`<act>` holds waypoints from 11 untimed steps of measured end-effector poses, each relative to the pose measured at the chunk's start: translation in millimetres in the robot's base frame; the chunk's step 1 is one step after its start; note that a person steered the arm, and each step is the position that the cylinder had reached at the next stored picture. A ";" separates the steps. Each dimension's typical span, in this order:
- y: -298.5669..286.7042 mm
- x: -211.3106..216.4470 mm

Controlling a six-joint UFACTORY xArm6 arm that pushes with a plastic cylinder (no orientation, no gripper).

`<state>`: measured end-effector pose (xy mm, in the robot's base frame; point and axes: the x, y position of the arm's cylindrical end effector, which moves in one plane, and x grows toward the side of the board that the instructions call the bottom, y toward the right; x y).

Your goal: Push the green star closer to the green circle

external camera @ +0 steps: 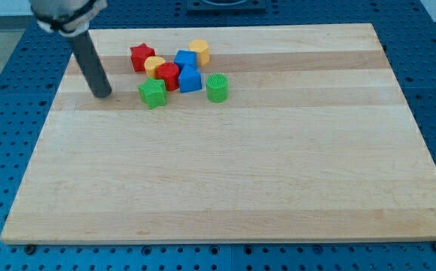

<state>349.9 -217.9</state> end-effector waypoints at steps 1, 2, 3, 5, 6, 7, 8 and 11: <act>51.9 1.3; 70.2 49.7; 65.0 66.7; 103.6 46.8; 133.5 37.7; 133.5 37.4; 140.2 37.1; 44.0 26.3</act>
